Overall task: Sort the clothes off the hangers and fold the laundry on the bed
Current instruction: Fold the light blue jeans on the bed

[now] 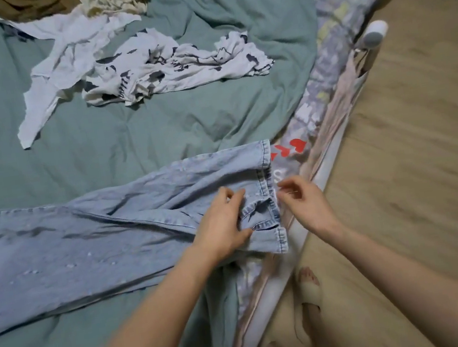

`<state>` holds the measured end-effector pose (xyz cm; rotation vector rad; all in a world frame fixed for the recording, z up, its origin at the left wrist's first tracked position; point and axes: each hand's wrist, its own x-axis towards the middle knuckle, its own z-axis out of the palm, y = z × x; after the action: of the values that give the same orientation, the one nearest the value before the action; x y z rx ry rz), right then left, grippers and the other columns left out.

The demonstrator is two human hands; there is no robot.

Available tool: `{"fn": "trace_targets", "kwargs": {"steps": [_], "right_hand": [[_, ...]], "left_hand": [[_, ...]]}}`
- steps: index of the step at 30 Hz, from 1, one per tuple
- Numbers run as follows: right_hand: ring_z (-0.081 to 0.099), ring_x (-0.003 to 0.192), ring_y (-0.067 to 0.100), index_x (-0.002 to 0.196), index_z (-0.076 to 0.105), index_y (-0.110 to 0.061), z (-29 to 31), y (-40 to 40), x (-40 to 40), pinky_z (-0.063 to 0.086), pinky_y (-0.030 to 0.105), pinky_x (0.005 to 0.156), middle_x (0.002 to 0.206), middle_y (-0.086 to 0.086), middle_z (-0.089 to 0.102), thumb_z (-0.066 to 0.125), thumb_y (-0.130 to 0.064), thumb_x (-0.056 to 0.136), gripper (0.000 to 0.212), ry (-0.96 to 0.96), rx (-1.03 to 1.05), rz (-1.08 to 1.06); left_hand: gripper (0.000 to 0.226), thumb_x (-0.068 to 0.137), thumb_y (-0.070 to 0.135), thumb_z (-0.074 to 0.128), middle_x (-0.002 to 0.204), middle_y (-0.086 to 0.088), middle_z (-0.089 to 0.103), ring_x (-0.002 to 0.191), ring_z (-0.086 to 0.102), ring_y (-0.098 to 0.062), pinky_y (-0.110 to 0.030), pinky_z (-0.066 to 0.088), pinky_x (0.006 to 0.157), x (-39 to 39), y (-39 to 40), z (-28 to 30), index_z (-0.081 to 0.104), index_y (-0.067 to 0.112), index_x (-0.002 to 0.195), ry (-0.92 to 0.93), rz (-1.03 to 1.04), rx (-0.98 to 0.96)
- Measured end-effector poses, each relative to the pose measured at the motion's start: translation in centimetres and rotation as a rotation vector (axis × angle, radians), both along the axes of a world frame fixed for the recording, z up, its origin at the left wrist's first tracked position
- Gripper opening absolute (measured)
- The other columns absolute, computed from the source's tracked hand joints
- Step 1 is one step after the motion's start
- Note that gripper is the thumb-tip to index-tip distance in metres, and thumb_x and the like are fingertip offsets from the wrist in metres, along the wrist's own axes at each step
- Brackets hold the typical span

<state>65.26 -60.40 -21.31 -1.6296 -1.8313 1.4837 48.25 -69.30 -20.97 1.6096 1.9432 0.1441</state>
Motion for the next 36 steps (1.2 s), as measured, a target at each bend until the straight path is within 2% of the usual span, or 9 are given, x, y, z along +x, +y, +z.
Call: {"fn": "trace_targets", "kwargs": {"steps": [3, 6, 9, 11, 18, 22, 29, 32, 36], "right_hand": [[0.059, 0.093, 0.018, 0.112, 0.059, -0.014, -1.0, -2.2, 0.5, 0.049, 0.035, 0.090, 0.097, 0.001, 0.061, 0.066, -0.026, 0.089, 0.027, -0.112, -0.182, 0.066], [0.061, 0.068, 0.015, 0.102, 0.060, -0.011, -0.7, -3.8, 0.3, 0.052, 0.032, 0.069, 0.084, 0.006, 0.064, 0.060, -0.020, 0.093, 0.012, 0.035, -0.454, 0.020], [0.057, 0.052, 0.016, 0.093, 0.062, -0.004, -0.7, -4.1, 0.0, 0.047, 0.022, 0.051, 0.073, 0.012, 0.064, 0.055, -0.009, 0.095, 0.009, 0.107, -0.459, -0.090], [0.060, 0.064, 0.025, 0.084, 0.064, -0.006, -1.6, -3.5, 0.2, 0.051, 0.031, 0.059, 0.072, 0.012, 0.064, 0.055, -0.007, 0.093, 0.013, 0.034, -0.322, -0.199], [0.062, 0.083, 0.023, 0.095, 0.066, -0.011, -4.8, -1.5, 0.8, 0.055, 0.040, 0.082, 0.088, 0.009, 0.067, 0.058, -0.007, 0.089, 0.010, -0.041, -0.237, -0.275], [0.054, 0.063, 0.014, 0.107, 0.060, -0.001, -5.8, -1.4, -0.6, 0.053, 0.026, 0.056, 0.079, 0.005, 0.057, 0.058, -0.003, 0.092, 0.016, 0.058, -0.323, -0.238], [0.053, 0.065, 0.013, 0.093, 0.061, -0.008, -6.6, -2.0, -1.0, 0.043, 0.026, 0.068, 0.070, 0.002, 0.056, 0.074, -0.020, 0.083, 0.020, -0.004, -0.299, -0.183], [0.054, 0.064, 0.018, 0.080, 0.063, 0.004, -6.1, -2.4, -1.3, 0.044, 0.030, 0.064, 0.070, 0.018, 0.060, 0.074, -0.020, 0.082, 0.026, -0.041, -0.287, -0.137], [0.057, 0.057, 0.016, 0.086, 0.056, -0.005, -4.1, -2.5, -1.4, 0.056, 0.025, 0.053, 0.083, 0.015, 0.052, 0.064, -0.004, 0.089, 0.008, 0.134, -0.445, -0.245]], "left_hand": [[0.044, 0.080, 0.018, 0.059, 0.122, -0.002, 0.049, 0.109, 0.052, -0.026, -0.036, 0.047, 0.085, -0.2, -0.8, 0.2, 0.055, 0.021, 0.124, 0.021, -0.161, -0.038], [0.032, 0.081, 0.021, 0.055, 0.111, 0.004, 0.064, 0.108, 0.052, -0.023, -0.031, 0.044, 0.076, -1.7, -1.4, 1.2, 0.064, 0.027, 0.111, 0.274, -0.526, -0.221], [0.031, 0.078, 0.040, 0.064, 0.094, 0.001, 0.069, 0.092, 0.062, -0.024, -0.030, 0.049, 0.075, -2.7, -2.0, 2.3, 0.071, 0.023, 0.103, 0.259, -0.586, -0.791], [0.040, 0.081, 0.055, 0.064, 0.076, 0.001, 0.064, 0.071, 0.059, -0.020, -0.027, 0.049, 0.066, -2.7, -1.4, 3.3, 0.071, 0.017, 0.090, 0.093, -0.392, -1.010], [0.021, 0.096, 0.030, 0.048, 0.109, -0.002, 0.062, 0.104, 0.056, -0.025, -0.036, 0.047, 0.075, -0.4, 4.7, 1.2, 0.065, 0.021, 0.104, 0.180, -0.120, 0.057], [0.026, 0.094, 0.038, 0.050, 0.114, -0.003, 0.057, 0.109, 0.053, -0.026, -0.037, 0.044, 0.079, 0.5, 5.1, -1.5, 0.062, 0.020, 0.108, 0.247, -0.323, -0.063], [0.085, 0.066, 0.082, 0.054, 0.129, 0.000, 0.044, 0.121, 0.039, -0.023, -0.039, 0.032, 0.101, -0.4, -2.1, -1.2, 0.052, 0.025, 0.130, 0.384, -0.775, -0.173], [0.059, 0.076, 0.054, 0.063, 0.120, 0.000, 0.054, 0.117, 0.043, -0.025, -0.040, 0.019, 0.111, -1.1, -4.0, -0.8, 0.051, 0.023, 0.125, 0.440, -0.786, -0.250], [0.034, 0.068, 0.039, 0.037, 0.079, 0.001, 0.056, 0.086, 0.057, -0.024, -0.041, 0.038, 0.102, -1.8, -4.5, 1.7, 0.063, 0.020, 0.077, 0.177, -0.464, 0.087]]}}
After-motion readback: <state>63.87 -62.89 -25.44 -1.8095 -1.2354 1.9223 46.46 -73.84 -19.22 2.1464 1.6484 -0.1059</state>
